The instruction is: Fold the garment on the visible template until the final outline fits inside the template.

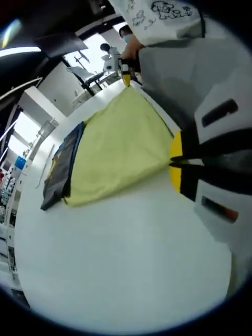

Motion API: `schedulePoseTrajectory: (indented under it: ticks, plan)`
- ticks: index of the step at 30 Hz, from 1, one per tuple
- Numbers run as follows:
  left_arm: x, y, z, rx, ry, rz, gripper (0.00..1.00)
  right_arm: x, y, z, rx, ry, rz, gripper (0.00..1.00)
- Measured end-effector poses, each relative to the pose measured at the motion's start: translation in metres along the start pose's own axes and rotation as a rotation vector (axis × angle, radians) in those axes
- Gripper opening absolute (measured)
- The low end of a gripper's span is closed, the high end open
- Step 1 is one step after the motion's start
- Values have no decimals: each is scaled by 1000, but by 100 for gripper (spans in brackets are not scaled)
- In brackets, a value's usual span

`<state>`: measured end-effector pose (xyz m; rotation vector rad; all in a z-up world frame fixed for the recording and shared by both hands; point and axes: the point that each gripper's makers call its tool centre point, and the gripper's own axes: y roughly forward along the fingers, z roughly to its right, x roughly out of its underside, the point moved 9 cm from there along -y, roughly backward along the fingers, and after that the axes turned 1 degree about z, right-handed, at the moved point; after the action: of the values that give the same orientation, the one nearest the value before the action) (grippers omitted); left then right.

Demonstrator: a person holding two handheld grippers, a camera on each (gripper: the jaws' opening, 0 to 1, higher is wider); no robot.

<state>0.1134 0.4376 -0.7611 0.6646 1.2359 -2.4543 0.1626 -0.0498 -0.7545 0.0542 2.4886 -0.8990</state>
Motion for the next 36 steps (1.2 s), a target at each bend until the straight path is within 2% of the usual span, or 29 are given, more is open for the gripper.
schedulePoseTrajectory:
  ticks: [4,7,16,17,18,20,24,29,32,36]
  plan:
    - [0,-7,8,14,-13,12,0,7,-7,-5,0,8,-7,0]
    - [-2,-12,17,48,-29,29,0,11,-13,-8,-5,25,-9,0]
    - [-7,-28,39,78,0,27,0,20,-35,-16,-15,57,-9,0]
    - [-7,-29,40,88,-3,36,0,21,-36,-19,-20,58,-5,0]
    - [-9,-29,44,118,-44,70,0,20,-37,-20,-24,62,0,0]
    - [-13,-30,44,119,-62,99,0,16,-35,-15,-33,71,18,0]
    - [-25,-33,48,117,-52,123,0,4,-37,-28,-47,70,53,0]
    - [-47,-36,52,130,-11,158,0,-23,-44,-39,-75,68,137,0]
    - [-62,-36,47,141,4,185,0,-45,-46,-43,-98,68,198,0]
    - [-83,-32,38,146,21,198,0,-71,-46,-43,-112,56,244,0]
